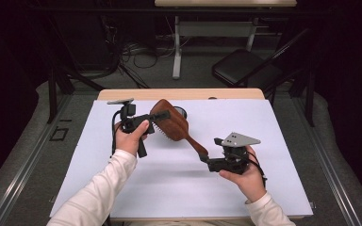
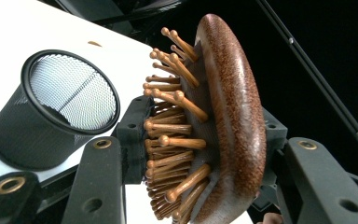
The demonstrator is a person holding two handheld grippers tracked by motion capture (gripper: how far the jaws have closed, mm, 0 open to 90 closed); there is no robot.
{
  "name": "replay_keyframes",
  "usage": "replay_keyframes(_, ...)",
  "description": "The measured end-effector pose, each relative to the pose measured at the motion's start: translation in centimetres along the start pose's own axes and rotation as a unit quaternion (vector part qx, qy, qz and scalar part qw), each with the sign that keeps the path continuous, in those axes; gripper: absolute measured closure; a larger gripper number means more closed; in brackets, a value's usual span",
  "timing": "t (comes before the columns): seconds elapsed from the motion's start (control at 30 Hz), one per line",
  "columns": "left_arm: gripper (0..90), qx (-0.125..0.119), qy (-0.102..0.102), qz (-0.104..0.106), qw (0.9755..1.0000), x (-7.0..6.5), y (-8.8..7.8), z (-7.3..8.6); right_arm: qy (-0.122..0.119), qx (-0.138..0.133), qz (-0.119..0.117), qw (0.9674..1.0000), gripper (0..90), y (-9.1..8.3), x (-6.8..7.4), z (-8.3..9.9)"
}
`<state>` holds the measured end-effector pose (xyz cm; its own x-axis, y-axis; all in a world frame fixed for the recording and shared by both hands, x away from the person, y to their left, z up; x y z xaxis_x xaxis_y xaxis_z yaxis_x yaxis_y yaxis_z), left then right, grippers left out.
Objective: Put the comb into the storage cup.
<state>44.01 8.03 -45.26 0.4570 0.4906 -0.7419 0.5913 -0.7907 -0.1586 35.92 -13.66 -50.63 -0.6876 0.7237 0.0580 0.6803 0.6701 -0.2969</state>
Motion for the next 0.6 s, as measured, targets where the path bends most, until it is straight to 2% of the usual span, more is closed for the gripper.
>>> replay_keyframes(0.13,51.2,0.003,0.013,-0.002,0.9999,-0.2,0.3,0.0,0.008,-0.004,0.005,0.9999,16.8,-0.5,-0.2,-0.1)
replay_keyframes(0.43,51.2,0.011,0.027,-0.009,0.9995,-0.2,1.2,0.4,0.021,0.026,0.007,0.9994,14.5,-0.7,-0.4,0.6)
replay_keyframes(0.6,51.2,0.014,0.035,-0.015,0.9992,-0.3,1.4,0.5,0.031,0.025,0.014,0.9991,14.1,-0.9,-0.8,0.7)
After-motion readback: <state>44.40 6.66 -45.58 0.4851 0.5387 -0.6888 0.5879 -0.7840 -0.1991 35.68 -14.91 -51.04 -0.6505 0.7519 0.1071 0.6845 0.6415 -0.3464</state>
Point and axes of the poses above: each handheld gripper's, and its own axes: y roughly forward along the jaws, z roughly out of its underside, x roughly to its left, the point moved 7 cm from there along y, roughly forward along the jaws, and after that the axes turned 9 degrees about -x, right-handed, at the moved point
